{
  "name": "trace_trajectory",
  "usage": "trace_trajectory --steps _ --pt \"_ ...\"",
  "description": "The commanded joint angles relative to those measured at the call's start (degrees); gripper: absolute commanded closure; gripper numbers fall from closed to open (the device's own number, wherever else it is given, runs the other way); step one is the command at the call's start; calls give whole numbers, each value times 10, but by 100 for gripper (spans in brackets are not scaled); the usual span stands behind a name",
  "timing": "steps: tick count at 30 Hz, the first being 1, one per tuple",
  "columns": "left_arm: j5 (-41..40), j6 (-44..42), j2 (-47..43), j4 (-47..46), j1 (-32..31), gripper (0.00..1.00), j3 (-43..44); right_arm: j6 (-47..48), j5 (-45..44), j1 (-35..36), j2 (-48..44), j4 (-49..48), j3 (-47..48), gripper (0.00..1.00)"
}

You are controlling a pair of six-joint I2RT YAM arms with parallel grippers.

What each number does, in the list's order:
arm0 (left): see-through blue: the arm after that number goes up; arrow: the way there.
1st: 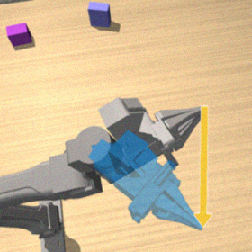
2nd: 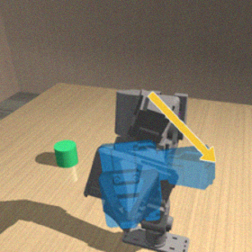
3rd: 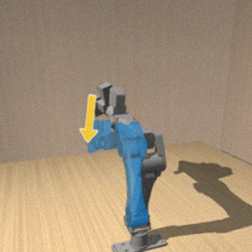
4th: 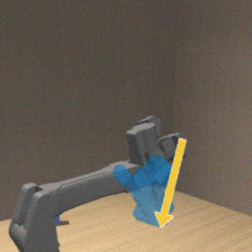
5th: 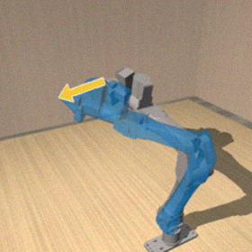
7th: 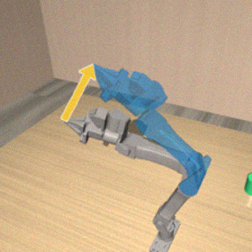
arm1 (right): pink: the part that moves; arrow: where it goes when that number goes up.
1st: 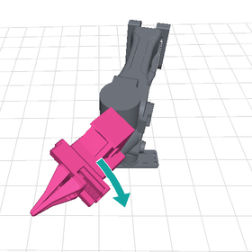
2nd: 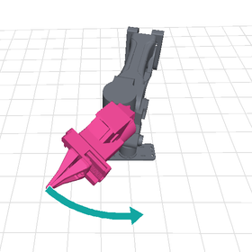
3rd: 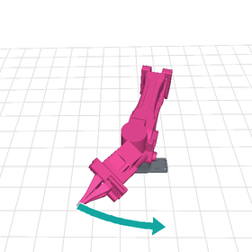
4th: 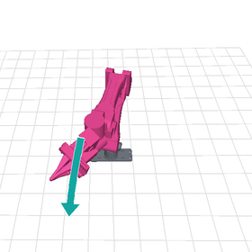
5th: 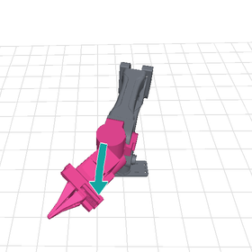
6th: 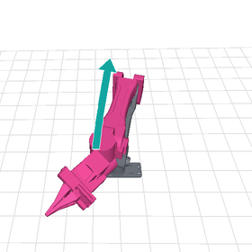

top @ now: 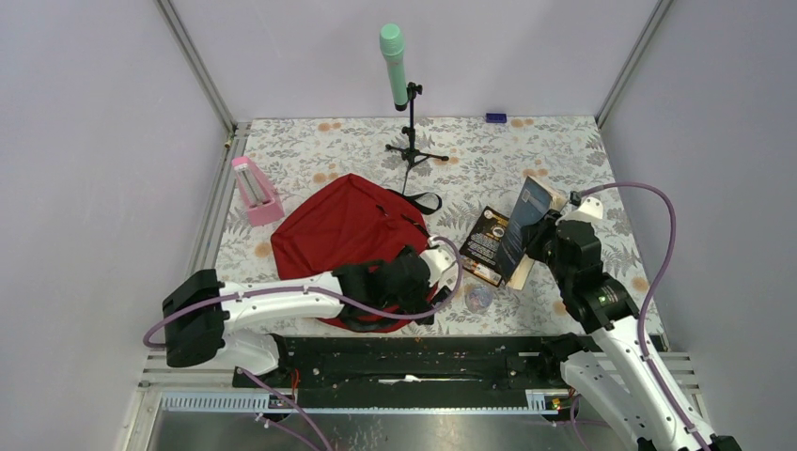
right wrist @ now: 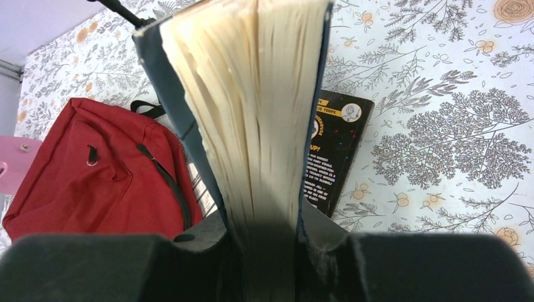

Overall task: Pack the student bag
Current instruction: Place the book in the student bag.

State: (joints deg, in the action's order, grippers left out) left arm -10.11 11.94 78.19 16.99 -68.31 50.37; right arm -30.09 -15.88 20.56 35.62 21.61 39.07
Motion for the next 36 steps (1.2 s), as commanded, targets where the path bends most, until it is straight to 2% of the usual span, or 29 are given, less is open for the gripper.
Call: trace_trajectory --steps 1,2,6,10,14,19,24,29,36 --pt "-132 -24 14 39 -16 17 35 -12 -28 -1 -13 -55 10 100" --pt "-135 -24 16 39 -16 22 37 -13 -28 -1 -13 -55 10 100" --pt "-140 -23 28 55 -16 29 44 -15 -27 0 -11 -55 10 100" --pt "-147 -17 22 58 -16 63 42 -18 -26 -1 -10 -56 10 100" --pt "-168 -22 5 61 -16 78 59 -24 -21 -2 -9 -56 10 100" --pt "-212 -48 -37 76 -2 87 108 -45 19 -1 -22 -62 16 100" --pt "-148 -81 -74 132 75 100 161 -113 160 -1 -16 -134 -9 100" --pt "-85 -115 -120 135 154 100 198 -258 328 3 47 -257 -57 100" --pt "-33 -154 -188 55 212 100 182 -317 334 89 89 -277 -63 100"
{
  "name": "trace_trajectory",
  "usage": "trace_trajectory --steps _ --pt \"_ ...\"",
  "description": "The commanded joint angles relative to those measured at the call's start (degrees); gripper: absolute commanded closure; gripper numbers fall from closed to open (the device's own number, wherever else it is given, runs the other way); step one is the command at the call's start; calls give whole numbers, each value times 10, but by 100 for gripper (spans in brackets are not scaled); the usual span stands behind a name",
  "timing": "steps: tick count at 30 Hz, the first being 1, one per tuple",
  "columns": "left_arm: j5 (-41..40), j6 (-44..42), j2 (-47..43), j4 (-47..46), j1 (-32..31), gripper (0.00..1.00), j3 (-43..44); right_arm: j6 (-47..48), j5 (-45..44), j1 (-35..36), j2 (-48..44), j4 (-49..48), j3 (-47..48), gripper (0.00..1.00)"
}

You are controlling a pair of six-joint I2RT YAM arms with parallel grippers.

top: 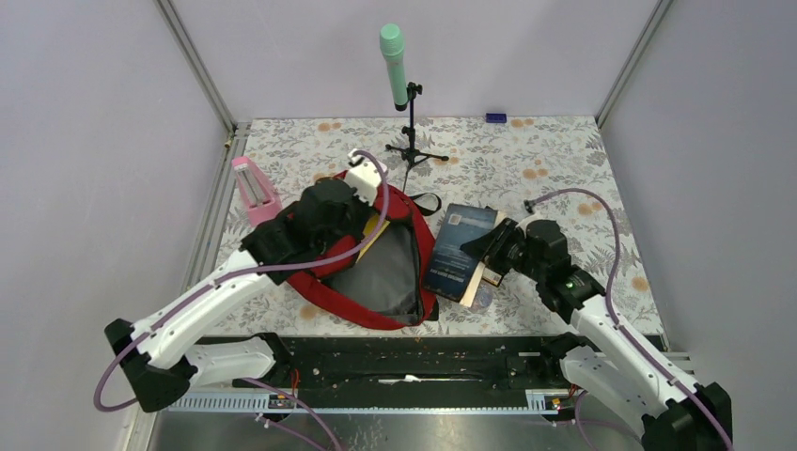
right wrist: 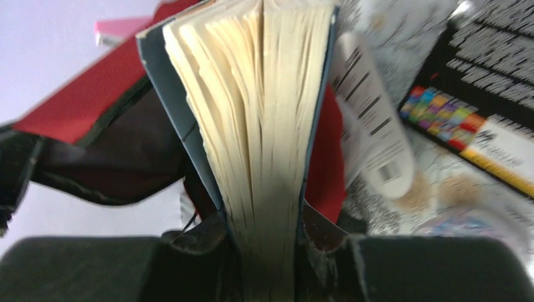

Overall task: Pack the student bag
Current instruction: Place the book in the student bag.

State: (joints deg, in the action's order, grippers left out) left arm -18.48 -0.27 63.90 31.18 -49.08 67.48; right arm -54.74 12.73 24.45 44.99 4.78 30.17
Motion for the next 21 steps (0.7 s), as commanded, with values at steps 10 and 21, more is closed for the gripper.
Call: trace_trajectory --steps 10,21 --pt "86 -28 -85 -137 58 100 -41 -129 -50 153 -10 -134 51 100" --pt "114 -1 -84 -157 73 100 -64 -131 -181 252 37 -206 67 100"
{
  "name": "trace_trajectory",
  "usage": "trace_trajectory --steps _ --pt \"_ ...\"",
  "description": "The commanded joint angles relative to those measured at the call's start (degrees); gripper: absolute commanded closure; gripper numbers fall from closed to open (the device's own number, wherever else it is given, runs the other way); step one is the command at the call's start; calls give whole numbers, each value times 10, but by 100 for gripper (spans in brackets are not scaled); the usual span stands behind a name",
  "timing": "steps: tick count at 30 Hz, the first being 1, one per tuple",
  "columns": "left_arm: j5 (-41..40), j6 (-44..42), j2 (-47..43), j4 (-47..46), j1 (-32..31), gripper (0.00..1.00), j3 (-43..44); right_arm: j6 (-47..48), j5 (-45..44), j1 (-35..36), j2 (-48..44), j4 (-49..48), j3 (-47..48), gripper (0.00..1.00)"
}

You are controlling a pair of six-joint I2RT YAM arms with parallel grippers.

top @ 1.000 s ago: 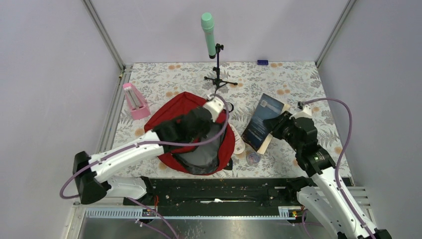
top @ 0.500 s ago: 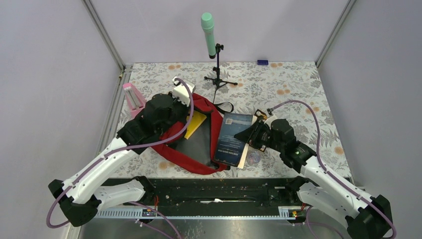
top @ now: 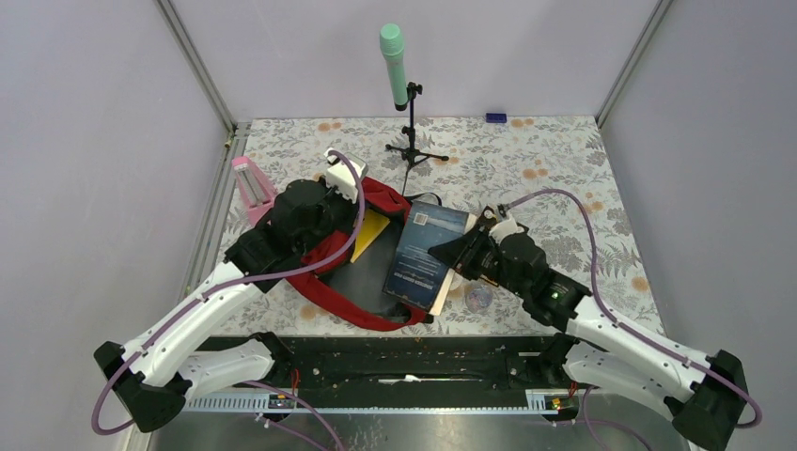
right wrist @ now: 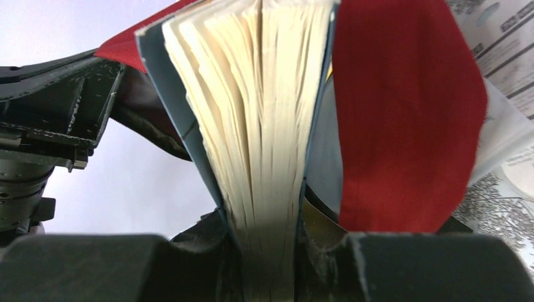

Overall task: Pack the student bag
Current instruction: Place the book in the student bag.

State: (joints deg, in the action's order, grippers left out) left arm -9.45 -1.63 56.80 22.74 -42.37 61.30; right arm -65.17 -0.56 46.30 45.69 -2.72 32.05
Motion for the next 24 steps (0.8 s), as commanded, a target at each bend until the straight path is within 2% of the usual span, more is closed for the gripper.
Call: trace_trajectory --steps 1,5,15,20,24 --pt "24 14 -16 -77 7 100 -6 -26 -49 44 51 -137 53 100" --pt "-9 33 -19 -75 15 100 -9 -33 -59 85 98 -152 62 100" --pt "-24 64 -32 -82 39 100 -16 -45 -40 135 157 -143 78 100" --pt "26 62 -45 -103 48 100 -28 -35 -43 148 181 -156 78 100" --pt "77 53 -58 -126 48 100 -40 -43 -100 149 195 -215 79 100"
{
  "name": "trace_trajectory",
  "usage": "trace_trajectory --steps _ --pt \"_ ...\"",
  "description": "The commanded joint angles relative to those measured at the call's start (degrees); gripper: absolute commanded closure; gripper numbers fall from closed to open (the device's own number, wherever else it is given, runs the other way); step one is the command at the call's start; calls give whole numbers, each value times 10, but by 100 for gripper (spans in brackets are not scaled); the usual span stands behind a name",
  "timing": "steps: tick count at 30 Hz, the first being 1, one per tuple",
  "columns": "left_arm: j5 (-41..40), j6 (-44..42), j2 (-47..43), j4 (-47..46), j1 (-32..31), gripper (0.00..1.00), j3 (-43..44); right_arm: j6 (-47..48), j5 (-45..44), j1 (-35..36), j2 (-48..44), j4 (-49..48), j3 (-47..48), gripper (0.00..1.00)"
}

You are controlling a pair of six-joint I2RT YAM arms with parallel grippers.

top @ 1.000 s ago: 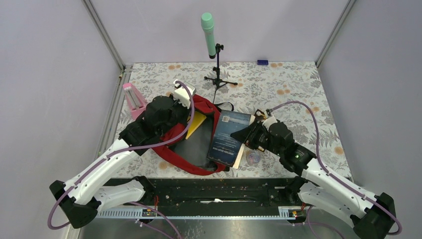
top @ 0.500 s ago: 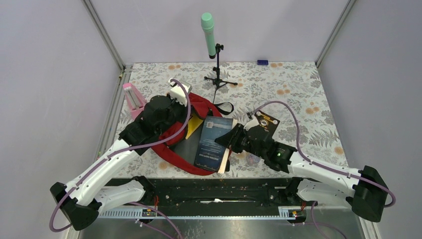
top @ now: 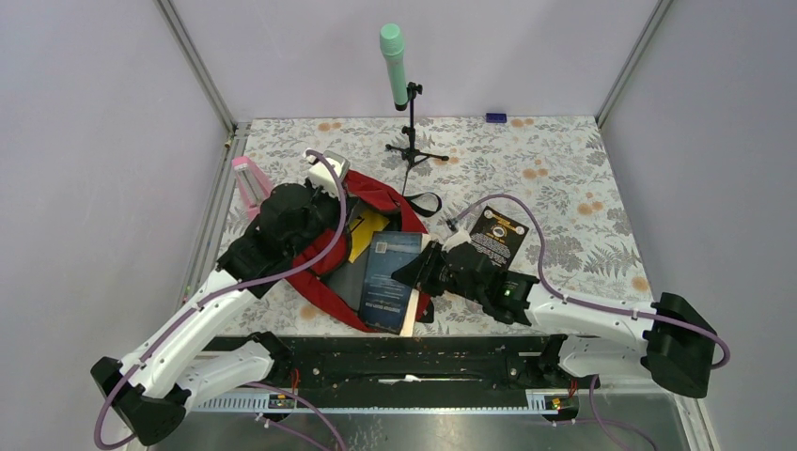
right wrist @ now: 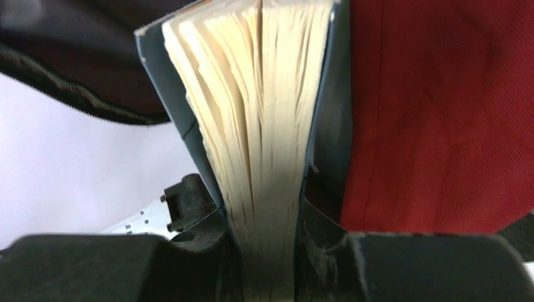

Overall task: Pack the student bag
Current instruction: Place the book in the student bag.

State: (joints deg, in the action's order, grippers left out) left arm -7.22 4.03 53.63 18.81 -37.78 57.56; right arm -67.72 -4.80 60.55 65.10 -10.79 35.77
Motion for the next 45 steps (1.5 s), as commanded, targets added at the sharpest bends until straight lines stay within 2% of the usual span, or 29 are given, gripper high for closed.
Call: trace_trajectory --steps 1,4,7,14,21,28,31,39,41,45 --pt "61 -7 -29 -89 2 100 -5 -23 -76 6 5 -155 43 100" --pt "107 -18 -38 -102 2 100 -12 -33 -125 6 31 -196 60 100" --pt "145 -20 -51 -123 2 100 -24 -29 -188 4 61 -198 80 100" --pt "174 -20 -61 -130 2 100 -25 27 -320 -7 121 -261 107 100" --pt "192 -18 -59 -130 2 100 -23 45 -267 -8 224 -253 177 100" --pt "193 -16 -60 -131 2 100 -24 101 -247 -1 298 -220 212 100" --pt "194 -16 -59 -130 2 100 -21 129 -257 23 316 -215 213 100" --pt "196 -15 -59 -129 2 100 -21 252 -350 42 417 -207 282 83" --pt "197 -16 -60 -129 2 100 -21 268 -370 42 436 -205 302 75" --pt "194 -17 -59 -126 2 100 -20 294 -399 41 456 -212 327 67"
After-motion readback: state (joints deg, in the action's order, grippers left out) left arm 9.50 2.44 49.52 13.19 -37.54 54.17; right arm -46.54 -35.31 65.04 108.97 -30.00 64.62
